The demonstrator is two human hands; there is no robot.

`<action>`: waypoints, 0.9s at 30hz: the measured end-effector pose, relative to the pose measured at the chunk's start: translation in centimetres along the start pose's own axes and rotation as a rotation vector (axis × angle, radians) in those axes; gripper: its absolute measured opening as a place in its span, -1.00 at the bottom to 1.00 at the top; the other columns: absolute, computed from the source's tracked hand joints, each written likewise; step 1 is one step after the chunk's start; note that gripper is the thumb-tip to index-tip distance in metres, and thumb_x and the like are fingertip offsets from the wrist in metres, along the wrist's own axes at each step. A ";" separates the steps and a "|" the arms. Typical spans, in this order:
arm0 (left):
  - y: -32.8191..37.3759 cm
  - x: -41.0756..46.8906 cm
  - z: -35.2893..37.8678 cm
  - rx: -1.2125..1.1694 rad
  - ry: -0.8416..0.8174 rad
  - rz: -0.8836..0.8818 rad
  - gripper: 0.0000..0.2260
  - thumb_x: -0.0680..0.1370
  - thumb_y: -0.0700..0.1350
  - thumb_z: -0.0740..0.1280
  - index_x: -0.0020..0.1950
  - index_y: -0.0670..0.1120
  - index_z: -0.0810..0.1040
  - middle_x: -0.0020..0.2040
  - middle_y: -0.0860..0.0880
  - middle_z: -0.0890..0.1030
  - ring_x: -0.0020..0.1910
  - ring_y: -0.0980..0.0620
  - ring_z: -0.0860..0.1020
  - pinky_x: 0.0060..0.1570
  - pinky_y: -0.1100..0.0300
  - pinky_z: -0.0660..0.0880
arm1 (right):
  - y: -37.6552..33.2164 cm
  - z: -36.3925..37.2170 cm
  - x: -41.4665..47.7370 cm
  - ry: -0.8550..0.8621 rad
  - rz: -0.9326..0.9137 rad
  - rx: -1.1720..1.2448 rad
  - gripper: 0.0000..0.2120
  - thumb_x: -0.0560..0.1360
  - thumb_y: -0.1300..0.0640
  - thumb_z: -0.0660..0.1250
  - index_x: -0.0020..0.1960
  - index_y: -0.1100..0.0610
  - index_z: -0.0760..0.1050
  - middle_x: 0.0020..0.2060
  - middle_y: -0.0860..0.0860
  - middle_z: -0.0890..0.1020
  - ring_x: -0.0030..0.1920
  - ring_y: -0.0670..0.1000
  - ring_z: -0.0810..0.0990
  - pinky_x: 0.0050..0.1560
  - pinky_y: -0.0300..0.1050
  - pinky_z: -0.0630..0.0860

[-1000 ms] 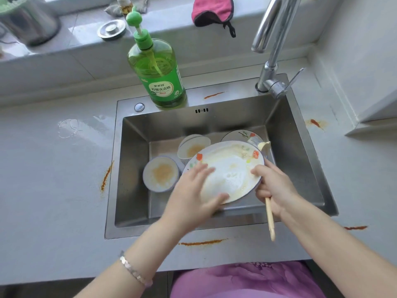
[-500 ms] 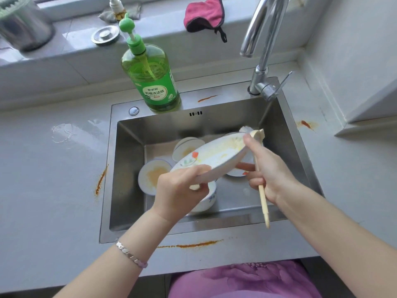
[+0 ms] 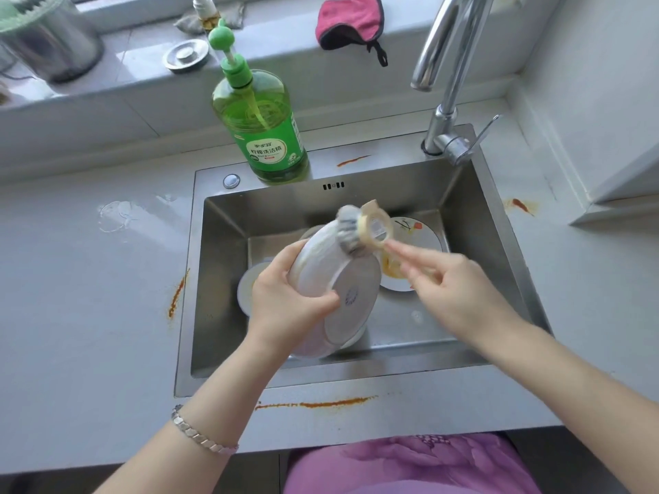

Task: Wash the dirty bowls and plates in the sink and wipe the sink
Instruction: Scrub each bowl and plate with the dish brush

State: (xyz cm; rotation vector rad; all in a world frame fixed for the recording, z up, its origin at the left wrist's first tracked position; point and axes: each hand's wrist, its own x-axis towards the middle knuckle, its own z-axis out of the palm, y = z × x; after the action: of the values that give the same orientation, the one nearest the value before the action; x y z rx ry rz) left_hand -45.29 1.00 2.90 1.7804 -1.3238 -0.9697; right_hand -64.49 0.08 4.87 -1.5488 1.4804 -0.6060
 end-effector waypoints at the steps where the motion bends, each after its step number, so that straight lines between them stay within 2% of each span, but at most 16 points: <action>1: -0.1 -0.1 -0.1 -0.001 0.002 -0.003 -0.50 0.15 -0.13 0.47 0.04 0.19 0.51 -0.14 0.23 0.60 -0.19 0.31 0.54 -0.19 0.45 0.48 | -0.1 -0.2 0.4 0.006 0.050 0.018 -0.62 0.58 0.17 0.20 0.24 -0.27 0.34 -0.64 -0.34 0.40 -0.43 -0.37 0.45 -0.19 -0.46 0.31; 3: -0.2 -0.3 -0.1 -0.018 0.004 -0.002 -0.50 0.21 -0.24 0.52 0.03 0.16 0.51 -0.15 0.21 0.60 -0.20 0.34 0.54 -0.20 0.47 0.47 | -0.5 0.3 -0.5 -0.071 -0.011 0.023 -0.62 0.57 0.17 0.21 0.26 -0.25 0.40 -0.51 -0.37 0.54 -0.31 -0.33 0.56 -0.12 -0.40 0.42; 5: -0.5 -0.4 -0.1 -0.046 0.016 0.009 -0.50 0.23 -0.35 0.51 -0.02 0.16 0.53 -0.21 0.21 0.63 -0.22 0.34 0.55 -0.20 0.47 0.46 | -1.1 1.6 -2.3 -0.145 -0.139 -0.025 -0.61 0.55 0.13 0.24 0.17 -0.36 0.43 -0.13 -0.15 0.70 -0.04 -0.10 0.63 0.05 -0.19 0.52; 7: -0.4 -0.4 -0.4 -0.048 0.023 0.011 -0.50 0.24 -0.36 0.50 -0.04 0.17 0.52 -0.21 0.20 0.62 -0.23 0.36 0.54 -0.22 0.49 0.46 | -0.2 1.0 -1.3 -0.115 -0.097 -0.064 -0.62 0.56 0.12 0.23 0.17 -0.36 0.42 -0.03 -0.10 0.69 -0.04 -0.16 0.62 0.00 -0.24 0.52; 9: -0.3 -0.5 -0.8 -0.046 0.020 0.026 -0.50 0.25 -0.34 0.50 -0.04 0.18 0.50 -0.17 0.21 0.58 -0.21 0.38 0.52 -0.24 0.51 0.45 | 0.9 -0.1 0.7 -0.040 0.045 -0.055 -0.63 0.57 0.13 0.21 0.25 -0.29 0.39 -0.23 -0.23 0.64 -0.18 -0.26 0.57 -0.12 -0.37 0.40; 11: 0.0 -0.5 -1.0 -0.045 0.014 0.046 -0.49 0.24 -0.35 0.50 -0.07 0.21 0.49 -0.21 0.22 0.59 -0.22 0.38 0.53 -0.25 0.51 0.45 | 0.4 0.1 0.3 -0.080 0.029 -0.011 -0.62 0.58 0.16 0.20 0.25 -0.28 0.33 -0.54 -0.32 0.49 -0.33 -0.30 0.53 -0.22 -0.44 0.35; 12: 0.1 -0.4 -1.1 -0.048 0.013 0.049 -0.48 0.24 -0.37 0.49 -0.08 0.21 0.49 -0.24 0.22 0.61 -0.23 0.38 0.53 -0.25 0.51 0.44 | -0.1 0.7 -0.6 -0.138 -0.052 -0.004 -0.60 0.57 0.18 0.21 0.24 -0.30 0.35 -0.51 -0.35 0.51 -0.32 -0.30 0.56 -0.23 -0.43 0.40; 14: 0.0 -0.3 -1.2 -0.062 0.012 0.046 -0.48 0.21 -0.39 0.50 -0.08 0.18 0.51 -0.23 0.29 0.62 -0.23 0.36 0.55 -0.24 0.51 0.44 | -0.9 2.0 -2.2 -0.194 -0.180 0.016 -0.59 0.55 0.18 0.24 0.16 -0.34 0.44 -0.25 -0.38 0.62 -0.05 -0.25 0.61 0.02 -0.39 0.46; 16: -0.1 -0.3 -1.4 -0.070 0.023 0.029 -0.50 0.17 -0.30 0.51 -0.08 0.20 0.52 -0.21 0.33 0.60 -0.21 0.35 0.55 -0.24 0.50 0.45 | 0.1 1.4 -0.6 -0.150 -0.062 0.071 -0.62 0.56 0.20 0.24 0.19 -0.27 0.47 -0.17 -0.41 0.59 0.10 -0.24 0.56 0.09 -0.47 0.29; 17: -0.2 -0.3 -1.5 -0.075 0.030 0.022 -0.51 0.17 -0.27 0.50 -0.08 0.22 0.52 -0.21 0.32 0.60 -0.21 0.35 0.55 -0.24 0.49 0.46 | 0.7 1.0 0.7 -0.092 0.036 0.099 -0.65 0.56 0.19 0.23 0.22 -0.20 0.47 -0.09 -0.36 0.59 0.12 -0.23 0.54 0.09 -0.40 0.38; 18: -0.3 -0.4 -1.5 -0.075 0.036 0.018 -0.51 0.18 -0.27 0.51 -0.08 0.22 0.52 -0.21 0.29 0.61 -0.21 0.34 0.55 -0.24 0.49 0.46 | 0.8 0.5 1.3 -0.063 0.103 0.108 -0.67 0.57 0.19 0.22 0.26 -0.13 0.47 -0.05 -0.32 0.61 0.06 -0.26 0.55 0.15 -0.39 0.36; 19: -0.2 -0.5 -1.5 -0.072 0.042 0.015 -0.51 0.19 -0.29 0.52 -0.09 0.22 0.52 -0.21 0.25 0.61 -0.22 0.34 0.54 -0.24 0.49 0.47 | 0.9 0.5 1.4 -0.067 0.109 0.117 -0.67 0.57 0.19 0.21 0.28 -0.09 0.47 -0.18 -0.36 0.62 -0.09 -0.34 0.54 0.07 -0.47 0.37; 21: -0.1 -0.4 -1.2 -0.087 0.057 0.003 -0.54 0.18 -0.29 0.51 -0.10 0.18 0.53 -0.24 0.20 0.62 -0.26 0.34 0.54 -0.25 0.48 0.46 | -0.3 1.3 0.0 -0.145 -0.003 0.109 -0.66 0.57 0.20 0.21 0.27 -0.10 0.46 -0.56 -0.41 0.46 -0.37 -0.43 0.47 -0.14 -0.59 0.33; 23: 0.0 -0.2 -0.9 -0.123 0.065 -0.004 -0.59 0.17 -0.23 0.47 -0.07 0.11 0.56 -0.24 0.19 0.63 -0.28 0.33 0.54 -0.26 0.46 0.47 | -1.5 2.6 -1.2 -0.161 -0.087 0.127 -0.64 0.57 0.19 0.22 0.24 -0.21 0.45 -0.51 -0.44 0.46 -0.28 -0.46 0.49 -0.01 -0.57 0.36; 25: 0.0 -0.1 -1.0 -0.144 0.092 -0.022 -0.58 0.19 -0.24 0.50 -0.05 0.12 0.56 -0.20 0.15 0.62 -0.27 0.32 0.55 -0.24 0.42 0.51 | -0.5 2.5 0.0 -0.087 -0.012 0.162 -0.63 0.57 0.18 0.21 0.24 -0.23 0.41 -0.52 -0.45 0.43 -0.27 -0.43 0.50 -0.09 -0.61 0.20; 27: -0.1 -0.3 -1.1 -0.173 0.130 -0.044 -0.56 0.21 -0.25 0.52 -0.08 0.18 0.53 -0.19 0.18 0.61 -0.23 0.30 0.56 -0.19 0.37 0.54 | 1.6 2.0 1.8 0.040 0.152 0.232 -0.66 0.58 0.21 0.20 0.29 -0.09 0.44 -0.53 -0.41 0.42 -0.34 -0.39 0.51 -0.24 -0.62 0.31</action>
State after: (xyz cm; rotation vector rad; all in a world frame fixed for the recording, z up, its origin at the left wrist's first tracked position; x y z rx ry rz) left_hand -44.37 1.40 3.37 1.7153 -1.0914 -0.9460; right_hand -63.32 -0.93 2.17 -1.2412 1.4853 -0.6966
